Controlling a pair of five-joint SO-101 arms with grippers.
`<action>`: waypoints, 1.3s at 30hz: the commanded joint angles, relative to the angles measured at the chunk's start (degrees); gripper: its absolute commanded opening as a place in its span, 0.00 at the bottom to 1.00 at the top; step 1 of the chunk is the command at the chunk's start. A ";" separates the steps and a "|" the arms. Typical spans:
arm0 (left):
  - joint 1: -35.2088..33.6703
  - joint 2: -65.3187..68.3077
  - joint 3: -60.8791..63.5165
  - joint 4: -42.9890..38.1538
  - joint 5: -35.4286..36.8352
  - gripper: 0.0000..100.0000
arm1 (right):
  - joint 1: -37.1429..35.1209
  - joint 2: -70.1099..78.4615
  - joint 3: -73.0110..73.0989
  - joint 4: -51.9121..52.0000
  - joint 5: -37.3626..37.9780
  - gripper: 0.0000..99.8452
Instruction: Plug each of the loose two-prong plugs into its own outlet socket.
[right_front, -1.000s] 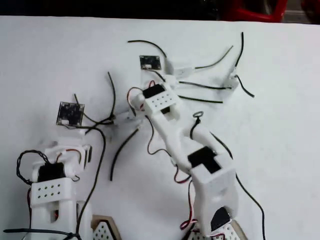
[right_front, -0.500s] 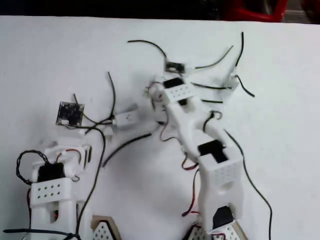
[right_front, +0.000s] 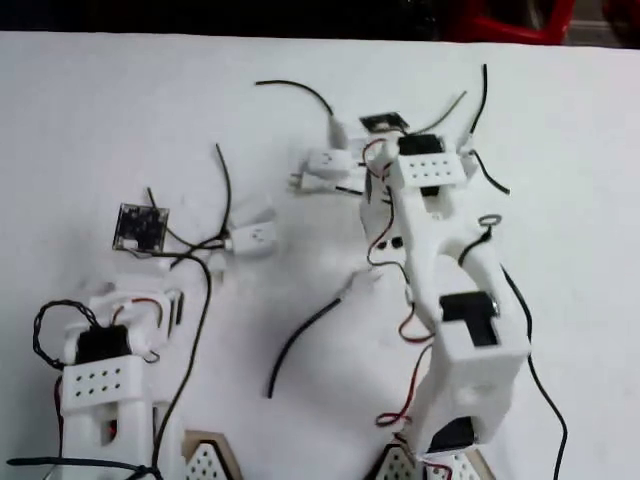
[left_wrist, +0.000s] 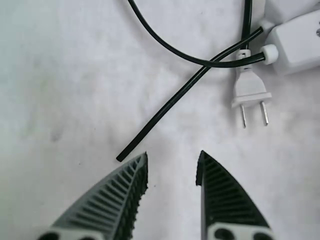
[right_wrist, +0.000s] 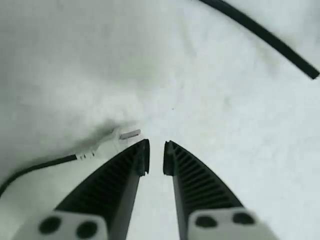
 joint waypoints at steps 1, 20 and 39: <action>-0.22 -1.19 -0.26 -1.49 -0.35 0.17 | -0.22 -7.52 -1.05 1.89 8.44 0.05; -0.22 -1.19 -0.09 -2.11 -0.35 0.17 | -7.34 -1.98 2.64 8.84 54.59 0.23; -0.22 -1.10 -0.09 -2.64 -0.35 0.17 | -10.86 -2.68 26.20 -19.56 59.69 0.23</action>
